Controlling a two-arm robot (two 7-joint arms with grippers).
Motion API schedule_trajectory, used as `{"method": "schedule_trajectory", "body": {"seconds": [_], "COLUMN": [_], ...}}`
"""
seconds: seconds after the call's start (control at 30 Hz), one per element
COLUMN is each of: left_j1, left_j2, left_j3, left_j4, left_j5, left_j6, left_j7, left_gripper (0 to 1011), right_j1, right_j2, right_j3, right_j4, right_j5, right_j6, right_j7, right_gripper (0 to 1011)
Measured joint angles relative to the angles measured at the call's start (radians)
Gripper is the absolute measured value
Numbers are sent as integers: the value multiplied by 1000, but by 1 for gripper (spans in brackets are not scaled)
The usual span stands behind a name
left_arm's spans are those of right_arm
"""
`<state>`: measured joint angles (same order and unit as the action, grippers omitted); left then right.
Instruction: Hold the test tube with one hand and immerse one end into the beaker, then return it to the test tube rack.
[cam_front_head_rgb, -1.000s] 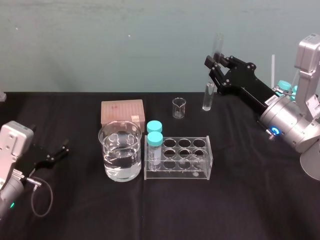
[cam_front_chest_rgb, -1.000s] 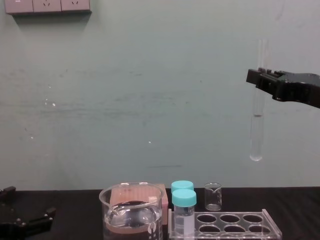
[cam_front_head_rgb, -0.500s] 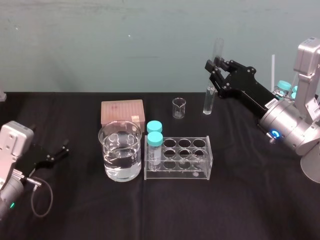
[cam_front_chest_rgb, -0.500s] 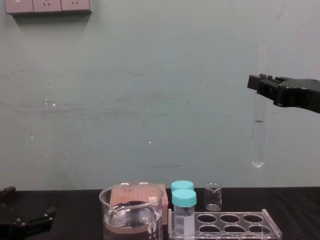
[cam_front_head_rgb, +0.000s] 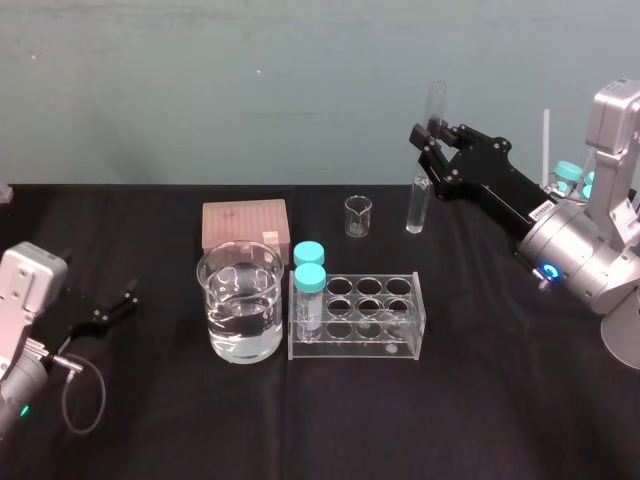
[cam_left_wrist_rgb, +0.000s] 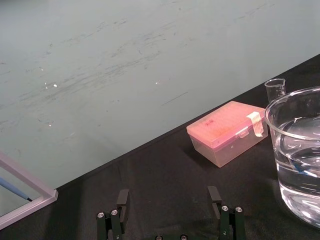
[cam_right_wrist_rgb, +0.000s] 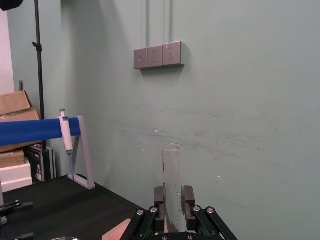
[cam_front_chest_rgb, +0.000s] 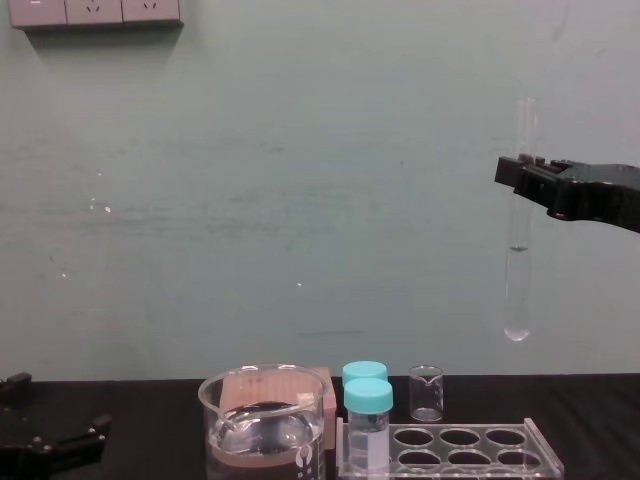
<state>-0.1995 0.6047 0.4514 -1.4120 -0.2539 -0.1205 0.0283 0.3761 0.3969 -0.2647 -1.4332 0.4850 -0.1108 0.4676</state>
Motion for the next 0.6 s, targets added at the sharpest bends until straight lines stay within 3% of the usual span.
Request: {"method": "schedule_trajectory", "body": {"seconds": [0.6], "left_j1": [0], "left_j2": [0], "left_j3": [0], "left_j4": [0], "left_j5": [0], "left_j6": [0], "left_j7": [0], "left_gripper": [1000], "right_j1": [20], "right_j2": [-8], "right_j3": [-15], "right_j4": [31], "right_j5": [-2], "right_j6": [10], "right_j7": [6], "right_gripper": [224]}}
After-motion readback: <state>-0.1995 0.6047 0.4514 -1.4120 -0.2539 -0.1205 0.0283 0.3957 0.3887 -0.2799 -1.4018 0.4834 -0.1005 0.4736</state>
